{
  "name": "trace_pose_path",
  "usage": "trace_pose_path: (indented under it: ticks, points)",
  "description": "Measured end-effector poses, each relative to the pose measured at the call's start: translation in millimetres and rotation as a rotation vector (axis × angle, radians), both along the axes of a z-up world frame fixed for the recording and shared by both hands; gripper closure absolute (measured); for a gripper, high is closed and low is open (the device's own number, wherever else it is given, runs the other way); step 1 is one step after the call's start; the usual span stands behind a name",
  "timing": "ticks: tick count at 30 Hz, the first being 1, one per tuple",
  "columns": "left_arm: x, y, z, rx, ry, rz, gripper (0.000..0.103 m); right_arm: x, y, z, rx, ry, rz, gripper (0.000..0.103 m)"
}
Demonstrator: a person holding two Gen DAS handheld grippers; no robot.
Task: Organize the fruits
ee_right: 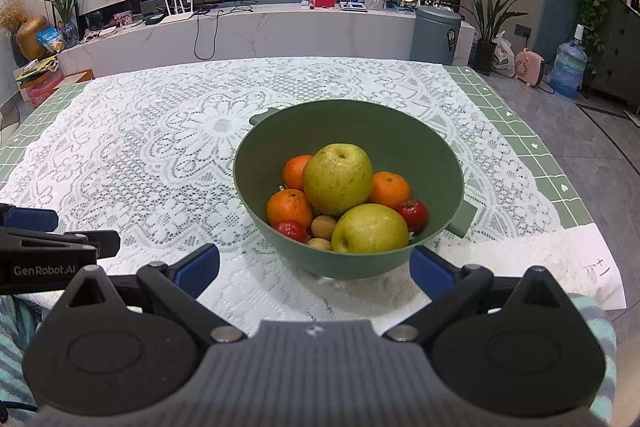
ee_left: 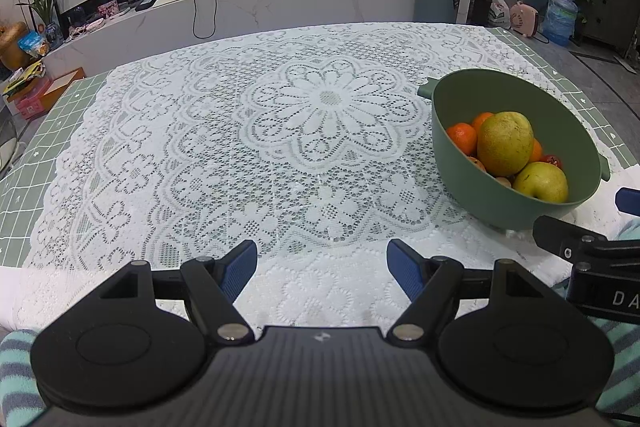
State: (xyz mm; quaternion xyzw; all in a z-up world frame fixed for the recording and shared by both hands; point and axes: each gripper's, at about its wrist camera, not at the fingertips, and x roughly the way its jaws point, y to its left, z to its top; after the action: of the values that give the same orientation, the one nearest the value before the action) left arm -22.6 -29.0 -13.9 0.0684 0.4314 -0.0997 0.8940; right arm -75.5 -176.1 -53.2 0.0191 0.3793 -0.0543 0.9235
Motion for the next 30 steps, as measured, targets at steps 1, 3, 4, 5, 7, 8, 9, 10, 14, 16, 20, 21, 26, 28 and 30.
trace_pose_path:
  ticks: [1,3,4,5,7,8,9,10,14,16,20,21,26,28,30]
  points:
    - [0.0,0.1,0.0,0.000,0.000,0.000,0.016,-0.1,0.1,-0.3,0.001,0.001,0.000,0.005]
    - [-0.3,0.0,0.1,-0.001,-0.002,0.000,0.016,0.3,-0.5,-0.5,0.002,0.003,0.001,0.005]
    - [-0.6,-0.2,0.3,-0.001,-0.003,0.000,0.016,0.4,-0.7,-0.5,0.002,0.004,0.001,0.005]
    - [-0.7,-0.1,0.3,-0.001,-0.002,0.000,0.016,0.4,-0.6,-0.5,0.002,0.004,0.001,0.005]
    - [-0.6,-0.1,0.4,-0.001,-0.002,0.000,0.016,0.4,-0.4,-0.6,0.003,0.004,0.001,0.005]
    - [-0.6,-0.1,0.4,-0.001,-0.002,0.000,0.016,0.4,-0.6,-0.4,0.003,0.004,0.001,0.005]
    - [-0.7,-0.4,0.6,-0.001,-0.003,0.000,0.016,0.4,-0.6,-0.4,0.003,0.004,0.001,0.005]
    - [-0.7,0.0,0.5,-0.001,-0.003,0.000,0.016,0.5,-0.6,-0.6,0.004,0.005,0.000,0.005]
    - [-1.2,-0.2,0.8,-0.002,-0.004,0.000,0.016,0.5,-0.6,-2.8,0.007,0.010,0.000,0.005]
    - [-1.3,-0.2,0.7,-0.002,-0.003,0.000,0.016,0.3,-0.7,-3.3,0.008,0.011,0.000,0.005]
    - [-1.9,-0.4,1.3,-0.003,-0.004,-0.001,0.016,0.3,-1.0,-2.9,0.008,0.011,0.000,0.005]
    - [-1.9,-0.4,1.3,-0.003,-0.004,-0.001,0.016,0.3,-1.3,-3.6,0.009,0.012,-0.001,0.005]
    - [-2.0,-0.3,1.1,-0.003,-0.004,-0.002,0.016,0.4,-1.5,-3.8,0.011,0.012,-0.001,0.005]
    - [-2.2,-0.6,1.4,-0.003,-0.005,-0.003,0.016,0.3,-1.5,-4.0,0.011,0.012,-0.001,0.005]
    - [-2.6,-0.6,1.9,-0.003,-0.007,-0.004,0.016,0.3,-1.7,-3.9,0.011,0.013,-0.001,0.005]
